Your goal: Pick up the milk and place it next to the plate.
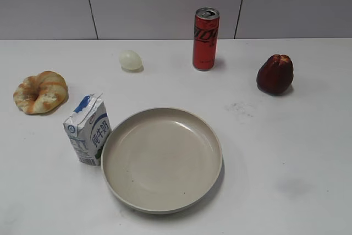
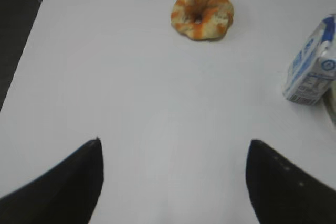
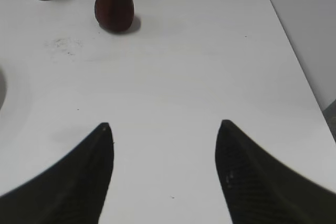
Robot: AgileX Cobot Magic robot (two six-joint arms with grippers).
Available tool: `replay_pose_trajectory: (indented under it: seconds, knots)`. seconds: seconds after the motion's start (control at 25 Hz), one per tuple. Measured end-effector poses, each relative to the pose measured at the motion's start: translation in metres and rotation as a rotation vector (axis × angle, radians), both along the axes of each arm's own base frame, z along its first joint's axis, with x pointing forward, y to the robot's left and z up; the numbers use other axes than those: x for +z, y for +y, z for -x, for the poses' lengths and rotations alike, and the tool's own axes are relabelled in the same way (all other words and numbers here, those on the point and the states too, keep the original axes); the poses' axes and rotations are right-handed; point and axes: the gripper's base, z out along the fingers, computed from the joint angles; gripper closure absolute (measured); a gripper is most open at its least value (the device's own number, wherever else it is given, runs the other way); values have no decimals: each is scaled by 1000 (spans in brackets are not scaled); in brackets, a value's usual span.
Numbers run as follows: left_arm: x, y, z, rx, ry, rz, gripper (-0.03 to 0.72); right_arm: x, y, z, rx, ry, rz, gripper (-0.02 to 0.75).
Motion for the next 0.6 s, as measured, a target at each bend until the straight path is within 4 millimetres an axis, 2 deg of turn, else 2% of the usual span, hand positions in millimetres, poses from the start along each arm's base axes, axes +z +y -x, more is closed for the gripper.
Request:
replay_pose_trajectory:
  seconds: [0.12, 0.24, 0.6]
  knots:
    - [-11, -2, 12, -71, -62, -5, 62, 0, 0, 0, 0, 0, 0, 272]
    - [-23, -5, 16, -121, -42, -19, 81, 0, 0, 0, 0, 0, 0, 272]
    - [-23, -7, 17, -151, -46, -17, 96, 0, 0, 0, 0, 0, 0, 272]
